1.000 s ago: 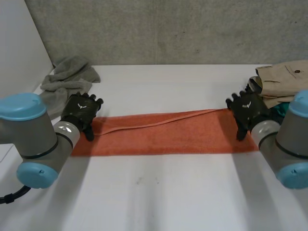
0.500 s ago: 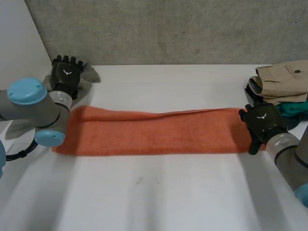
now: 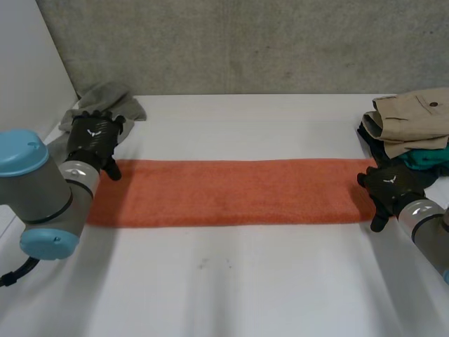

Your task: Fold the laundry.

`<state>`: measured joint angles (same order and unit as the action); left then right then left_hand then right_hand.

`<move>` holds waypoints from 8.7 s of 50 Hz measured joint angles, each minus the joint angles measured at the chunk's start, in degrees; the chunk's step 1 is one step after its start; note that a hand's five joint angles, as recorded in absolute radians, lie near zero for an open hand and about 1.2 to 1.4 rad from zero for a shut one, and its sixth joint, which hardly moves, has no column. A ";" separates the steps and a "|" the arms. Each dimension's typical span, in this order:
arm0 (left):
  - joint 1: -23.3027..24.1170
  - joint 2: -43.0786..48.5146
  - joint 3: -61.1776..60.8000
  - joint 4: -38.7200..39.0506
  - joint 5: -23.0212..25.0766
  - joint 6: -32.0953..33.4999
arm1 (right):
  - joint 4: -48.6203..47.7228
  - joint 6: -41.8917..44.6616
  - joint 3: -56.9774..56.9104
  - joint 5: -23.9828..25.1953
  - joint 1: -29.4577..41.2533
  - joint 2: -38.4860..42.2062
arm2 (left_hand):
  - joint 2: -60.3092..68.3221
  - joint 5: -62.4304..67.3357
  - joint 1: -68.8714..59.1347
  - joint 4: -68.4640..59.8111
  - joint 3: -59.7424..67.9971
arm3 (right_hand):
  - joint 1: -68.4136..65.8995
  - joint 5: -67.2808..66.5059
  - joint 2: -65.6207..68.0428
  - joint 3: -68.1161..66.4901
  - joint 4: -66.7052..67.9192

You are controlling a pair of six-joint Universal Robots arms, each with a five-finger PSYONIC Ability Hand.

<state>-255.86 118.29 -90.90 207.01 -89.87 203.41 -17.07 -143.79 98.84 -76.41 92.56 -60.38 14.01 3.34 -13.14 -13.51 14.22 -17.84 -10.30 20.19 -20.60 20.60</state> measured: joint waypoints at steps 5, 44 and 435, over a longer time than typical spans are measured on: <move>0.39 -1.26 -1.54 0.34 0.05 -0.28 | -0.46 0.23 -2.23 -0.13 -0.47 3.29 | 0.00 0.00 0.00 0.00 -0.01 | -28.66 -25.84 31.45 -30.65 30.47; -6.27 -20.09 -11.81 -0.49 -0.10 -4.51 | -11.80 11.19 -15.03 2.81 21.84 -0.73 | 0.00 0.00 0.00 0.00 -0.01 | -39.03 -46.38 47.32 -47.29 47.52; 8.00 -19.31 10.47 -29.38 27.81 -20.94 | -7.56 9.88 -42.42 10.81 26.12 29.86 | 4.66 5.21 -5.25 -4.99 3.95 | 2.93 4.12 -3.25 4.39 -3.51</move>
<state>-247.86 98.98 -80.43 177.62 -62.05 182.47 -24.63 -133.90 56.41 -65.60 118.68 -30.52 18.66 8.56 -18.39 -18.50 18.16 -14.91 -6.18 16.94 -16.21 17.09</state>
